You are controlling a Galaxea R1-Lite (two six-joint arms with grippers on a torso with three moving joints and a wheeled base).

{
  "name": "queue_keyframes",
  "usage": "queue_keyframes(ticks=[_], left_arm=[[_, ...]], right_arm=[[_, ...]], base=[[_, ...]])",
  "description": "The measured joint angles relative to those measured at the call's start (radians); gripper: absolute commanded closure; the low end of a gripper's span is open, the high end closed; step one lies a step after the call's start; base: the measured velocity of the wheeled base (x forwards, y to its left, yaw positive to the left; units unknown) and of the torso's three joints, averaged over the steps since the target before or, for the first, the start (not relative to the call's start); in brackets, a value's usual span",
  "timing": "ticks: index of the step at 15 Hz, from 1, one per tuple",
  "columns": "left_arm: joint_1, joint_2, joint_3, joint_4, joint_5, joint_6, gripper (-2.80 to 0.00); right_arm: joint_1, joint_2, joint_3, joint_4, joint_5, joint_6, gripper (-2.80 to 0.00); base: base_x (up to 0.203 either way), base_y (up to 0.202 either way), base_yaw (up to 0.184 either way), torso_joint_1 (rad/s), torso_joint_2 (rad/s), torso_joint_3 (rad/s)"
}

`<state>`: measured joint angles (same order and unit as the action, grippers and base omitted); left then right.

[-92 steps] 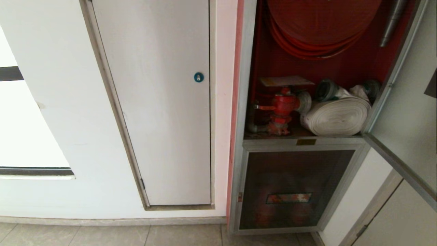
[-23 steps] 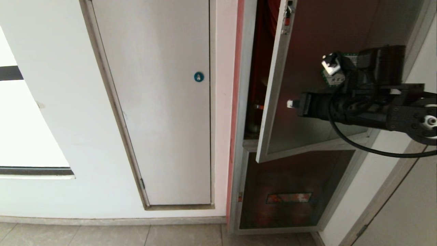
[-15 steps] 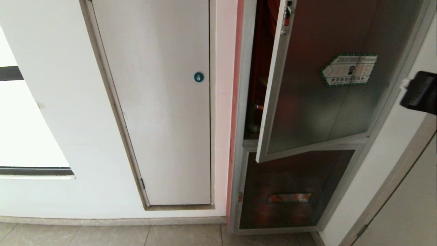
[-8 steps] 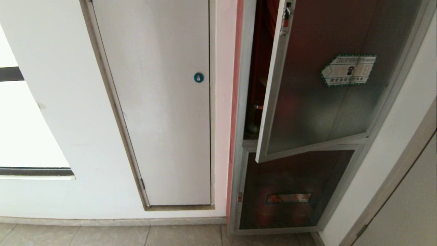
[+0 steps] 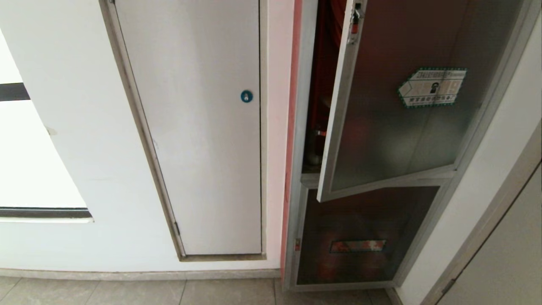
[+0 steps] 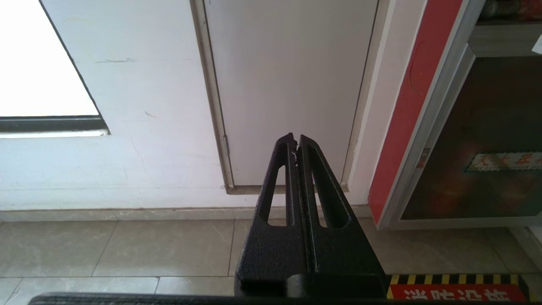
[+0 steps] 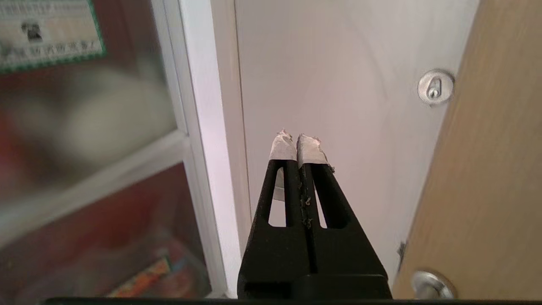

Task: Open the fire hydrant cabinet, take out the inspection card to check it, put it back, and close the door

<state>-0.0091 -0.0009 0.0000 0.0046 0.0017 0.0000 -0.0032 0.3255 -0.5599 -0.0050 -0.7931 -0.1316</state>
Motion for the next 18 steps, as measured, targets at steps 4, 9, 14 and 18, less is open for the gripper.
queue_keyframes(ticks=[4, 9, 14, 18], left_arm=[[0.000, 0.000, 0.000, 0.000, 0.000, 0.000, 0.00], [0.000, 0.000, 0.000, 0.000, 0.001, 0.000, 0.00], [0.000, 0.000, 0.000, 0.000, 0.001, 0.000, 0.00], [0.000, 0.000, 0.000, 0.000, 0.000, 0.000, 0.00]], right_arm=[[-0.001, -0.106, 0.130, 0.015, 0.215, -0.005, 0.00], [0.000, -0.223, 0.339, -0.030, 0.519, 0.000, 0.00], [0.000, -0.311, 0.503, -0.033, 0.722, 0.003, 0.00], [0.000, -0.324, 0.551, -0.025, 0.810, 0.019, 0.00]], base=[[0.000, 0.000, 0.000, 0.000, 0.00, 0.000], [0.000, 0.000, 0.000, 0.000, 0.00, 0.000], [0.000, 0.000, 0.000, 0.000, 0.00, 0.000], [0.000, 0.000, 0.000, 0.000, 0.00, 0.000]])
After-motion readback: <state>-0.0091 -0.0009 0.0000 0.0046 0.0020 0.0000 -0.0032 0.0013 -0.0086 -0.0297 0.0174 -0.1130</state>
